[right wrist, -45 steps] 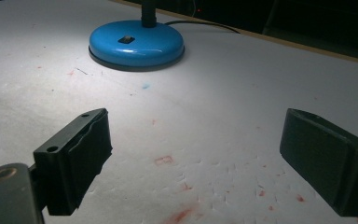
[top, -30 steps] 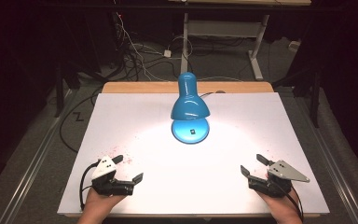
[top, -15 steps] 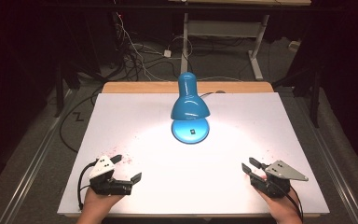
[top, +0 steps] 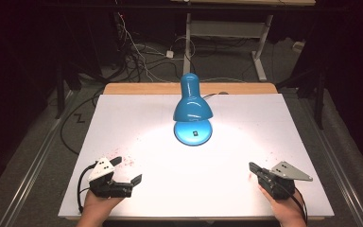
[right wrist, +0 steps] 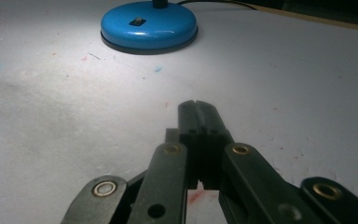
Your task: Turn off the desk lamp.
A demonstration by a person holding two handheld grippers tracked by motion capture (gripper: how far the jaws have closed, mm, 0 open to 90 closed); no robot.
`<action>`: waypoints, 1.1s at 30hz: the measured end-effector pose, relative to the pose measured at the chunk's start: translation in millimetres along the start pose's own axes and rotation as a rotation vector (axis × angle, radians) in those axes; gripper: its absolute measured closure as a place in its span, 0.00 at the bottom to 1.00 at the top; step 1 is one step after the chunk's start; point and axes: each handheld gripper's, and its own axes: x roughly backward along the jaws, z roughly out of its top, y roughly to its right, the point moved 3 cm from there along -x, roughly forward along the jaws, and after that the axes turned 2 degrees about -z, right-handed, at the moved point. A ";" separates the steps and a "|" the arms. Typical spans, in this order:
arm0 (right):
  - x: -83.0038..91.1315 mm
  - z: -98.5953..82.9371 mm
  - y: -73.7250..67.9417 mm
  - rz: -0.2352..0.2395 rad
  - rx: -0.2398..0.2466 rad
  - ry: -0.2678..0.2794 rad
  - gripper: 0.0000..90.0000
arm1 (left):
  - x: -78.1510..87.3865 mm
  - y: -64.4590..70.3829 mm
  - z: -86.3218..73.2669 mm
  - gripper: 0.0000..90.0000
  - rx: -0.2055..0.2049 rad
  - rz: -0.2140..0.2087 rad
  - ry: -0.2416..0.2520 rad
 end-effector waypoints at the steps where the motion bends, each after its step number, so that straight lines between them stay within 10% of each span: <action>1: 0.4 0.2 0.0 0.004 0.001 0.001 1.00 | -0.1 0.1 -0.1 0.00 0.001 -0.001 -0.001; 33: -15.7 11.2 -26.3 0.091 0.058 0.007 1.00 | -1.8 4.9 1.3 0.00 -0.029 -0.022 -0.004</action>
